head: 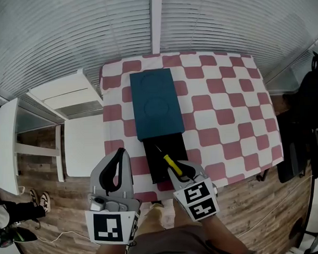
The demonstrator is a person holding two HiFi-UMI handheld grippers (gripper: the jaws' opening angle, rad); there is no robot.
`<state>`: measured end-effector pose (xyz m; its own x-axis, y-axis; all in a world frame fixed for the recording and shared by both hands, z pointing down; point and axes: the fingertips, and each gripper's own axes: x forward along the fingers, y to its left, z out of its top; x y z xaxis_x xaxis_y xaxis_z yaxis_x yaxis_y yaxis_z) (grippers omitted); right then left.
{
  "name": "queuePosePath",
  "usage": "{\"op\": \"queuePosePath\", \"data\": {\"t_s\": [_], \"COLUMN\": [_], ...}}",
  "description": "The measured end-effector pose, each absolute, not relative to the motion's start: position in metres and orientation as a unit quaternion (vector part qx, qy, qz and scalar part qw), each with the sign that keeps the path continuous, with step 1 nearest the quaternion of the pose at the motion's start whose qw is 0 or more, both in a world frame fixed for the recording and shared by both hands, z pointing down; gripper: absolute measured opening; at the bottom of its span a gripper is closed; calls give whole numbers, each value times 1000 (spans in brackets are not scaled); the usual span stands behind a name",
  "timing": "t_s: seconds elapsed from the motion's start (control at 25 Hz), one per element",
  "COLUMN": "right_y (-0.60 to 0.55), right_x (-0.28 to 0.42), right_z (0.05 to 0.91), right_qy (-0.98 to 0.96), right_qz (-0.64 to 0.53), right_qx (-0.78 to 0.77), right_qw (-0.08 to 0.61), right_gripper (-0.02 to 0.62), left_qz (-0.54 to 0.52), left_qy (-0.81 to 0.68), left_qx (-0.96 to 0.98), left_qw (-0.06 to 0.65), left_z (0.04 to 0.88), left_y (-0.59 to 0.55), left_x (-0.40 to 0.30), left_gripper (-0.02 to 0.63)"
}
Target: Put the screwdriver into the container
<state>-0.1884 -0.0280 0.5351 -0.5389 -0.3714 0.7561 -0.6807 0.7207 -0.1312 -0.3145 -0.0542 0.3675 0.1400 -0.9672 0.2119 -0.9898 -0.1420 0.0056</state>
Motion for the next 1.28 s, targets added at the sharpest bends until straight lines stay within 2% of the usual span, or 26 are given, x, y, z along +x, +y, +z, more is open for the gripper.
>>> {"op": "queuePosePath", "data": {"t_s": [0.44, 0.76, 0.92, 1.28], "right_y": [-38, -61, -67, -92], "right_x": [-184, -186, -180, -163], "right_z": [504, 404, 339, 239], "right_qy": [-873, -915, -929, -924], "right_qz": [192, 152, 104, -25], "right_qx": [317, 328, 338, 382], "right_qw": [319, 179, 106, 26], "right_gripper": [123, 89, 26, 25], "left_qz": [69, 34, 20, -9], "left_qy": [-648, -644, -640, -636], "left_qx": [757, 764, 768, 767], "left_qw": [55, 20, -4, -86], "left_z": [349, 305, 276, 210], "left_y": [-50, -47, -44, -62], "left_x": [-298, -280, -267, -253], "left_gripper": [0, 0, 0, 0]}}
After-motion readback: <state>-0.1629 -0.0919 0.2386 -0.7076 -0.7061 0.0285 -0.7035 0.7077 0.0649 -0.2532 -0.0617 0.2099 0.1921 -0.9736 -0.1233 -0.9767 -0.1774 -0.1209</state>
